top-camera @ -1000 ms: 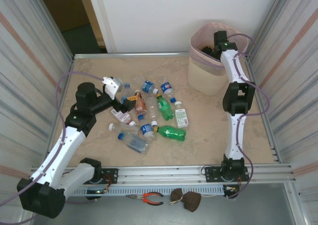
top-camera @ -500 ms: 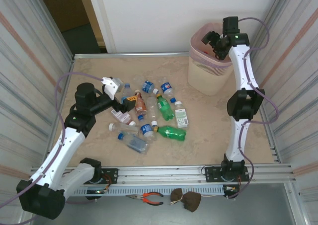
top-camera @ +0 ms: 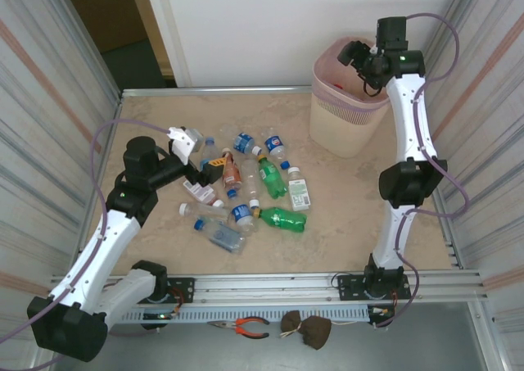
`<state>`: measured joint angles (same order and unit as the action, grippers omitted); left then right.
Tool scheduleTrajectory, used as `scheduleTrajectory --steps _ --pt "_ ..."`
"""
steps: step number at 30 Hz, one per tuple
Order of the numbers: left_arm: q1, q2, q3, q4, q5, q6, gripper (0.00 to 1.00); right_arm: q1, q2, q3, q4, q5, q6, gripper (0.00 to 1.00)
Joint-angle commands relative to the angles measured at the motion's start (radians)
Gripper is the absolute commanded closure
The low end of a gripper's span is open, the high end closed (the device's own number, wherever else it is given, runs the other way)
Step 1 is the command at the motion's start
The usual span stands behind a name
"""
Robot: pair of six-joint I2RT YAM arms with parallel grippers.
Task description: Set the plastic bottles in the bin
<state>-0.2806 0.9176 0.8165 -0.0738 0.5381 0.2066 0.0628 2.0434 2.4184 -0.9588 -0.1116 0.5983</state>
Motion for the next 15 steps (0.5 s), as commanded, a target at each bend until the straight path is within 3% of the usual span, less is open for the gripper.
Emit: scheduleTrajectory --steps 1,10,15 --pt "0.006 -0.014 0.011 0.006 -0.004 0.014 0.03 0.038 -0.092 -0.035 0.031 0.001 -0.161 0.15" --pt "0.013 -0.016 0.008 0.011 -0.015 0.008 0.03 0.140 -0.369 -0.475 0.362 -0.102 -0.459 0.16" --pt "0.028 -0.018 0.002 0.031 -0.021 -0.012 0.03 0.220 -0.505 -0.678 0.441 -0.143 -0.632 0.13"
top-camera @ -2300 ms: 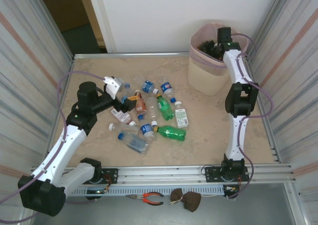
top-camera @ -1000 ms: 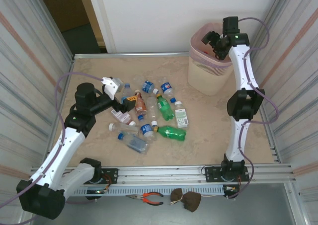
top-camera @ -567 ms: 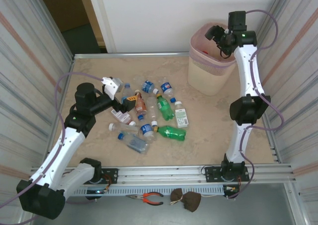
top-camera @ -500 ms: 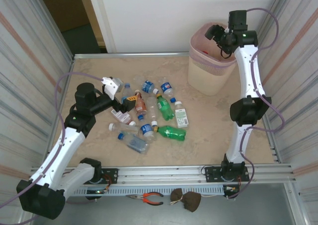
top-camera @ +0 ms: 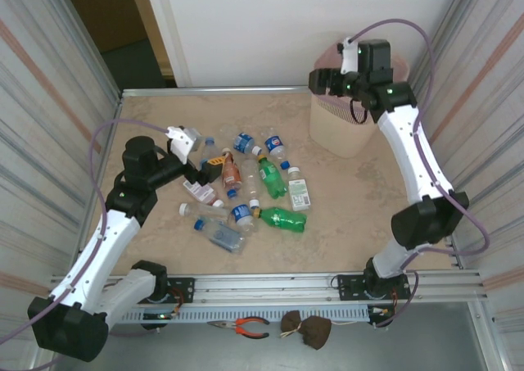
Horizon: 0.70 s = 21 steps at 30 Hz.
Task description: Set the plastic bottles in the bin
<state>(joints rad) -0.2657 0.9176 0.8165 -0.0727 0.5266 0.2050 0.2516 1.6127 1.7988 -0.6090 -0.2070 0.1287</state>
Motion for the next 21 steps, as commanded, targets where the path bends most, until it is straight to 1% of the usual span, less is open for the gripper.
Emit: scheduleTrajectory --steps 1,8,10,14,17,21 --pt "0.016 -0.018 0.000 0.036 -0.008 -0.015 0.03 0.050 -0.100 -0.091 0.096 -0.053 -0.195 0.13" --pt "0.035 -0.014 -0.005 0.047 -0.025 -0.027 0.03 0.183 -0.255 -0.319 0.126 -0.125 -0.340 0.11" --pt "0.040 -0.015 -0.007 0.047 -0.037 -0.029 0.03 0.240 -0.288 -0.372 0.118 -0.117 -0.384 0.11" --pt "0.049 -0.018 -0.007 0.045 -0.057 -0.026 0.03 0.347 -0.331 -0.469 0.107 -0.109 -0.412 0.11" --pt "0.055 -0.017 -0.009 0.044 -0.068 -0.026 0.03 0.450 -0.348 -0.542 0.105 -0.079 -0.429 0.11" --pt "0.058 -0.020 -0.011 0.039 -0.082 -0.020 0.03 0.598 -0.340 -0.611 0.119 0.019 -0.381 0.12"
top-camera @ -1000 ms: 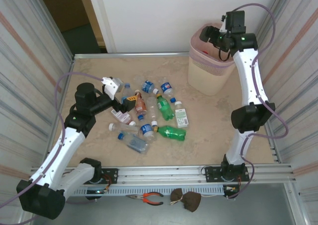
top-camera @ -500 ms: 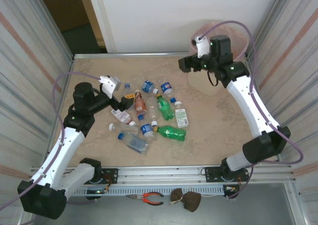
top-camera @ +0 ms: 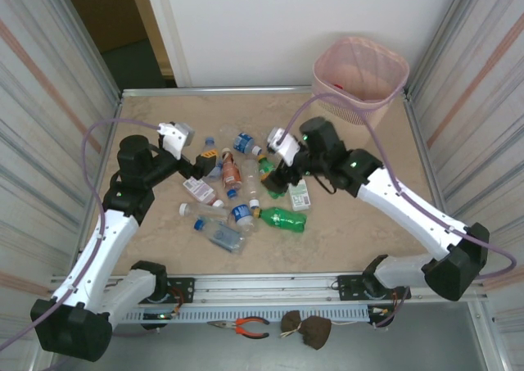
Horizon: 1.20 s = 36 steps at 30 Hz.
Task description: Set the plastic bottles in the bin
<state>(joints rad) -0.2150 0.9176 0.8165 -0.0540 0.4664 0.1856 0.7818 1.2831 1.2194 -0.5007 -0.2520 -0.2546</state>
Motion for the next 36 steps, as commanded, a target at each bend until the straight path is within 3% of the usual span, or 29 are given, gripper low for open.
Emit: scheduleTrajectory --steps 1,9,17,27,36 --pt "0.009 -0.020 -0.010 0.020 -0.021 -0.001 0.03 0.098 -0.006 -0.045 0.022 0.087 0.027 0.13" --pt "0.016 -0.023 -0.012 0.017 -0.040 0.004 0.03 0.333 0.056 -0.118 0.053 0.216 0.143 0.15" --pt "0.018 -0.023 -0.011 0.008 -0.066 0.003 0.03 0.470 0.185 -0.131 0.103 0.318 0.228 0.16" --pt "0.017 -0.026 -0.011 0.006 -0.073 0.001 0.02 0.517 0.410 -0.005 0.106 0.398 0.295 0.17" --pt "0.017 -0.022 -0.011 0.008 -0.064 -0.003 0.02 0.528 0.573 0.158 -0.011 0.440 0.345 0.14"
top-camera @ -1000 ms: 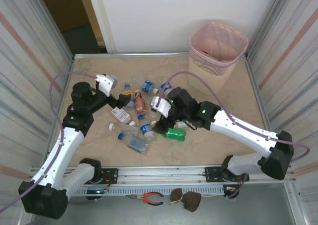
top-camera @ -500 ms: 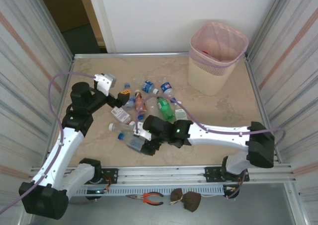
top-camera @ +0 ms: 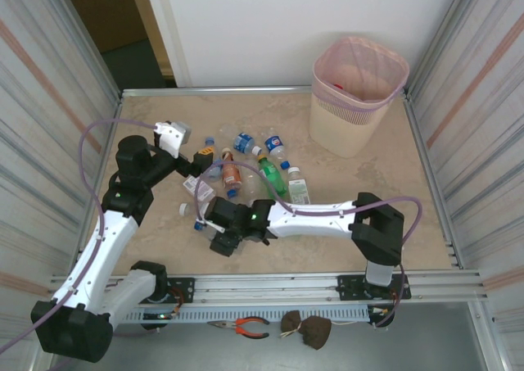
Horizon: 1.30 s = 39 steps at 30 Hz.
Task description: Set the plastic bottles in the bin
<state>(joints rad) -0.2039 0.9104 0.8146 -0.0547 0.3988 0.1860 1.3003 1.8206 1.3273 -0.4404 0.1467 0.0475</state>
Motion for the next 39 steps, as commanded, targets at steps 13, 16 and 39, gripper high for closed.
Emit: scheduleTrajectory --steps 13,16,39 --pt "0.006 -0.011 -0.007 0.006 0.006 -0.005 0.02 0.017 0.178 0.207 -0.252 0.033 0.133 0.14" --pt "0.006 -0.011 -0.008 0.006 0.006 -0.003 0.02 0.017 0.205 0.225 -0.275 0.025 0.137 0.14" --pt "0.006 -0.014 -0.007 0.003 0.002 0.000 0.02 0.010 0.250 0.260 -0.337 0.027 0.149 0.35"
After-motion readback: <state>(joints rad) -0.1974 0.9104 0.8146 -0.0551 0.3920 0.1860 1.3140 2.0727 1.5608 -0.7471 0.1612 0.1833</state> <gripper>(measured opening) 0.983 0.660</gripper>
